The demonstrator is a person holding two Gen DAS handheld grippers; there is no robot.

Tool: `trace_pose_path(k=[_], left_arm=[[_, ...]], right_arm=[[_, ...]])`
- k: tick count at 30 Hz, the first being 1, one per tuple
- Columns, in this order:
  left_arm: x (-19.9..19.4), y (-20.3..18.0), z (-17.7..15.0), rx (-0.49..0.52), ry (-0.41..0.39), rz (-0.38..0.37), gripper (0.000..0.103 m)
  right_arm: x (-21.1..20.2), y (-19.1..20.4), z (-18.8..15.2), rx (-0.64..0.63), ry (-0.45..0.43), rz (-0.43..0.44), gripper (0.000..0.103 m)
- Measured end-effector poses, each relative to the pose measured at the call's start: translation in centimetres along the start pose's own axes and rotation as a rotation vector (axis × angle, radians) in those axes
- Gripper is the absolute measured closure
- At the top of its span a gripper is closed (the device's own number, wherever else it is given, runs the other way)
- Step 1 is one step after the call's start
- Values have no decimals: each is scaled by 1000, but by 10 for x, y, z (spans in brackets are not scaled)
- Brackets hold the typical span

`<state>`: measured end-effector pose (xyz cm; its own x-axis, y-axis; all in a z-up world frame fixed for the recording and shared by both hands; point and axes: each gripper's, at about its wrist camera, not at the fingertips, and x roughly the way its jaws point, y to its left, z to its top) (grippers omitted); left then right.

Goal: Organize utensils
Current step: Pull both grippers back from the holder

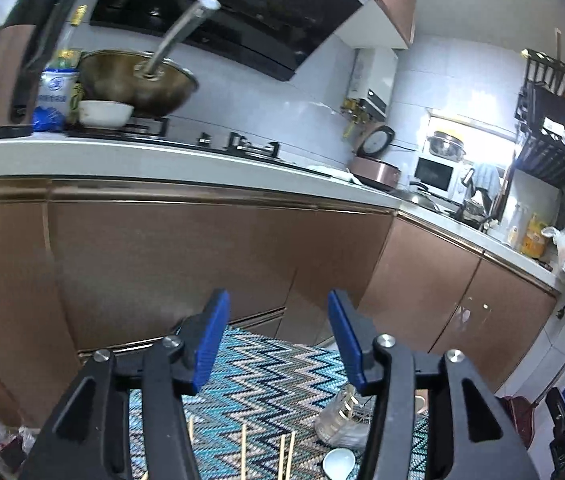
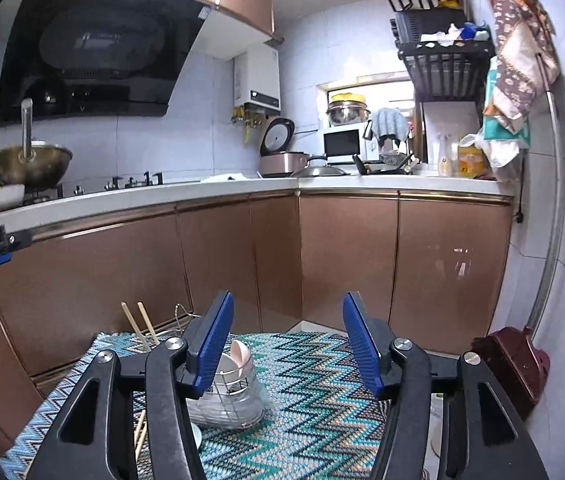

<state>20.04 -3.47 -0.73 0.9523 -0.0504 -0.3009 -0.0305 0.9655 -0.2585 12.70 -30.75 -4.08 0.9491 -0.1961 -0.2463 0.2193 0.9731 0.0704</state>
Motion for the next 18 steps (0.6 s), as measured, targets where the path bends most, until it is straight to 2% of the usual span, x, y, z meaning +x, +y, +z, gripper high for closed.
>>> trace_pose_path(k=[5,9,18], left_arm=[[-24,11,0,25,-11,44,53],[-43,23,-2,13,-13,60,46],[-78,47,2,-22,-34,93,44]], right_arm=[[-26,-2,2,10,-6,-15,42],[-40,-4,0,15,0,-15,42],[-75,-3,4,18,-26,-22,33]])
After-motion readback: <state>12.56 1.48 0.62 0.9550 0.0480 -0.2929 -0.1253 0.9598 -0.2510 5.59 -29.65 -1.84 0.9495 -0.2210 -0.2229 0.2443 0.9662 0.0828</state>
